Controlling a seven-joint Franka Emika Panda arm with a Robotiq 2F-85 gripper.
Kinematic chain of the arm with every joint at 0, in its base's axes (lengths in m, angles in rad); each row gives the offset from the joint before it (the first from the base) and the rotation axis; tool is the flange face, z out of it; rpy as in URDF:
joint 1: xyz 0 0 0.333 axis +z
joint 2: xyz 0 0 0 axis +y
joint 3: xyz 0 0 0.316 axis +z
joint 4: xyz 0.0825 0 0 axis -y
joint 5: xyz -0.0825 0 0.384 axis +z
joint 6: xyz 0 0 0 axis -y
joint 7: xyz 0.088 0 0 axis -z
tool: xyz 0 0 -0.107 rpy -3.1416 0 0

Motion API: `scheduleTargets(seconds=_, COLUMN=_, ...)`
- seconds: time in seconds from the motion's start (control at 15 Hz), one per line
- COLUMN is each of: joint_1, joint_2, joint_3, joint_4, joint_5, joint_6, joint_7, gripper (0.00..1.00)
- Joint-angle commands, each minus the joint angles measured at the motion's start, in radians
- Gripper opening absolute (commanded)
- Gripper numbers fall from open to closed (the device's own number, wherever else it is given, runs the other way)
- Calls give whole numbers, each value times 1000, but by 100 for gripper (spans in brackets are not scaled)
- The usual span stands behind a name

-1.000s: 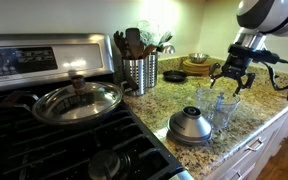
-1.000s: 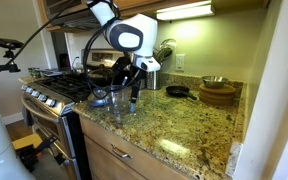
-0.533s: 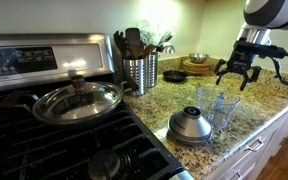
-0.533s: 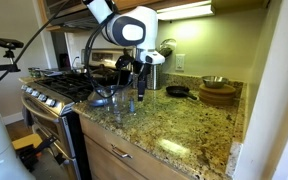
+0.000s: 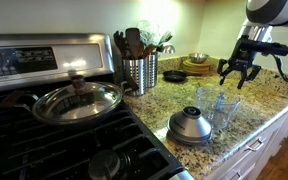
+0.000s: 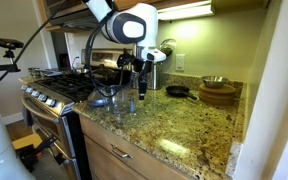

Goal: Place the blender blades upright in the cup then close the cup

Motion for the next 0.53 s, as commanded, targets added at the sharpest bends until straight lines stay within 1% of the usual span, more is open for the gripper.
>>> scheduleTargets(seconds=0.0, joint_1=-2, joint_2=-26, joint_3=4, joint_4=-11, joint_5=-11, joint_6=-25, joint_7=40, gripper=49)
scheduleTargets(seconds=0.07, joint_1=1, joint_2=-29, joint_3=7, joint_4=-13, joint_5=-13, joint_6=-28, joint_7=44, gripper=57)
scheduleTargets(seconds=0.13, joint_1=4, joint_2=-33, joint_3=11, joint_4=-17, joint_5=-18, joint_6=-27, joint_7=54, gripper=60)
scheduleTargets(seconds=0.2, joint_1=7, joint_2=-36, joint_3=15, joint_4=-18, joint_5=-23, joint_6=-30, joint_7=63, gripper=74)
scheduleTargets(seconds=0.27, joint_1=11, joint_2=-40, joint_3=20, joint_4=-20, joint_5=-26, joint_6=-33, joint_7=71, gripper=85)
scheduleTargets(seconds=0.33, joint_1=15, joint_2=-43, joint_3=26, joint_4=-23, joint_5=-33, joint_6=-34, joint_7=81, gripper=92)
scheduleTargets(seconds=0.4, joint_1=17, joint_2=-44, joint_3=32, joint_4=-25, joint_5=-40, joint_6=-37, joint_7=90, gripper=96)
scheduleTargets(seconds=0.47, joint_1=20, joint_2=-46, joint_3=38, joint_4=-28, joint_5=-46, joint_6=-38, joint_7=99, gripper=97)
